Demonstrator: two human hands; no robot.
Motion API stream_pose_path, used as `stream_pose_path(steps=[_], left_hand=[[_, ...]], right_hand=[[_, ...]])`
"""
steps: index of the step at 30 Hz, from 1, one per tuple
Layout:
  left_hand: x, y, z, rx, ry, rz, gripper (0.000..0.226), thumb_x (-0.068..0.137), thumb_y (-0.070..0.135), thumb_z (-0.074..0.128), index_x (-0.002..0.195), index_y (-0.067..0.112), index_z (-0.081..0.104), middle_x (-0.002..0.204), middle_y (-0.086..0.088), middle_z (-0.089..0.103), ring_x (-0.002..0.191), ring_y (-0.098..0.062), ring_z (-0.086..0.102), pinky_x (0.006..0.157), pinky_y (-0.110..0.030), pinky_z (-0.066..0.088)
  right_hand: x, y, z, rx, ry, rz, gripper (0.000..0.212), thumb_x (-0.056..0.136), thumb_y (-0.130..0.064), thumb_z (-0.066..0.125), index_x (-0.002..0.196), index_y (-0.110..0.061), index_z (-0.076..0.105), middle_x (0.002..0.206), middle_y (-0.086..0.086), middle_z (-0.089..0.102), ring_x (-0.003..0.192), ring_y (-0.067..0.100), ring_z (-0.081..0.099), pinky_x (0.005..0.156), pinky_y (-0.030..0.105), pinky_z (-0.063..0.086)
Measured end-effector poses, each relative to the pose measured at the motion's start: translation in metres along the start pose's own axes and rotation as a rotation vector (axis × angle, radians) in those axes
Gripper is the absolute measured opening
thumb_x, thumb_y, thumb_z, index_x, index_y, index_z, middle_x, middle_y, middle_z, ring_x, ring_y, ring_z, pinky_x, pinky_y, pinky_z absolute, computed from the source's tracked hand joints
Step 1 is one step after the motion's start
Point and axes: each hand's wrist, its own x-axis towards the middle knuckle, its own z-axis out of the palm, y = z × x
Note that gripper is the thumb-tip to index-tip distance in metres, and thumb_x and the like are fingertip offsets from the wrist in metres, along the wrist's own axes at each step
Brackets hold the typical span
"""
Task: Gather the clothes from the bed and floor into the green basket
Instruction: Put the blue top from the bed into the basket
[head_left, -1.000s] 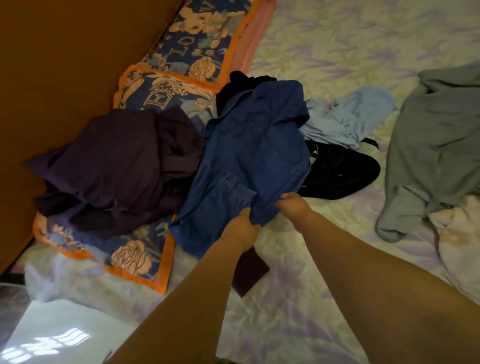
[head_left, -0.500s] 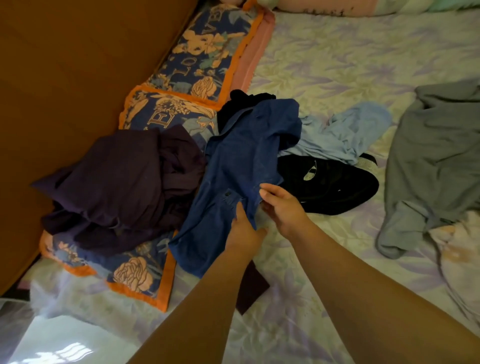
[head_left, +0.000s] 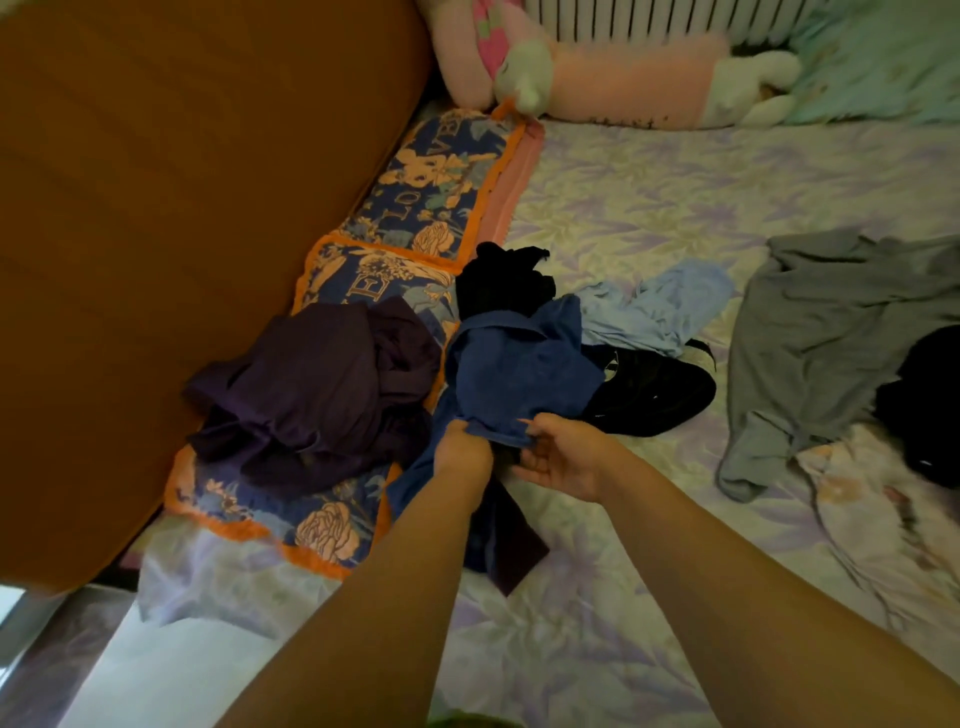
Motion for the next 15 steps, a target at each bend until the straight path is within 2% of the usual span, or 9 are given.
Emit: stream_pose_path(steps=[2,4,5,7,9,11,12,13,15], left_hand=[[-0.013,-0.006,-0.009,-0.189,-0.129,-0.084,0.030,0.098,0.005,0.038,0.123,0.010,0.053,0.114,-0.015,0.060,0.091,-0.029,0.060,0.076,-0.037,0.051],[-0.029,-0.013,-0.024,-0.415,-0.302,-0.245,0.018,0.091,0.000,0.036,0.095,0.009,0.051,0.092,-0.015,0.053,0.070,-0.026,0.049,0.060,-0.038,0.045],[-0.035,-0.018,-0.034,-0.577,-0.377,-0.293,0.017,0.087,-0.001,0.036,0.092,0.007,0.049,0.099,-0.018,0.053,0.075,-0.029,0.050,0.062,-0.041,0.046],[-0.047,-0.030,-0.048,-0.871,-0.446,-0.344,0.027,0.094,0.011,0.038,0.117,0.008,0.051,0.132,-0.022,0.047,0.112,-0.041,0.052,0.087,-0.057,0.047],[-0.061,-0.042,-0.066,-0.964,-0.483,-0.305,0.045,0.104,0.032,0.032,0.143,0.009,0.038,0.149,-0.019,0.036,0.140,-0.040,0.033,0.113,-0.055,0.029],[-0.079,-0.058,-0.079,-0.853,-0.507,-0.293,0.048,0.104,0.036,0.035,0.145,0.011,0.034,0.148,-0.018,0.037,0.141,-0.036,0.032,0.117,-0.049,0.027],[-0.086,-0.069,-0.082,-0.739,-0.457,-0.280,0.035,0.103,0.030,0.042,0.135,0.015,0.043,0.138,-0.017,0.044,0.135,-0.036,0.039,0.114,-0.050,0.031],[-0.082,-0.081,-0.083,-0.579,-0.421,-0.246,0.016,0.098,0.020,0.049,0.114,0.020,0.051,0.117,-0.015,0.052,0.120,-0.035,0.049,0.108,-0.049,0.038],[-0.058,-0.110,-0.087,-0.257,-0.271,-0.120,0.014,0.088,0.010,0.051,0.087,0.024,0.050,0.080,-0.007,0.044,0.080,-0.026,0.049,0.086,-0.040,0.043]], right_hand=[[-0.018,0.013,0.012,0.103,-0.004,0.017,0.013,0.090,-0.009,0.044,0.099,-0.011,0.052,0.072,0.005,0.047,0.057,0.015,0.053,0.064,0.034,0.057],[-0.037,0.028,0.028,0.136,-0.001,0.014,0.011,0.079,-0.005,0.041,0.087,-0.012,0.045,0.067,0.006,0.042,0.055,0.016,0.046,0.057,0.029,0.055],[-0.049,0.035,0.036,0.130,-0.010,0.016,0.014,0.071,-0.004,0.040,0.082,-0.013,0.042,0.065,0.006,0.040,0.054,0.017,0.042,0.054,0.028,0.052],[-0.075,0.050,0.049,0.095,-0.049,0.028,0.023,0.059,-0.003,0.040,0.080,-0.012,0.042,0.063,0.007,0.039,0.051,0.016,0.034,0.050,0.025,0.043],[-0.101,0.066,0.061,0.046,-0.087,0.071,0.024,0.054,0.000,0.039,0.074,-0.012,0.043,0.059,0.006,0.040,0.048,0.015,0.027,0.048,0.025,0.034],[-0.125,0.083,0.071,-0.040,-0.103,0.123,0.022,0.052,0.001,0.040,0.067,-0.014,0.035,0.060,0.004,0.036,0.050,0.015,0.022,0.045,0.023,0.030],[-0.135,0.092,0.073,-0.095,-0.098,0.143,0.022,0.053,0.001,0.040,0.068,-0.014,0.033,0.062,0.004,0.035,0.049,0.015,0.022,0.043,0.022,0.030],[-0.142,0.099,0.073,-0.152,-0.095,0.166,0.020,0.056,0.001,0.038,0.071,-0.014,0.036,0.064,0.005,0.038,0.048,0.016,0.023,0.042,0.021,0.031],[-0.156,0.116,0.071,-0.253,-0.102,0.190,0.027,0.071,0.000,0.036,0.085,-0.013,0.055,0.074,0.007,0.050,0.052,0.016,0.034,0.045,0.022,0.040]])
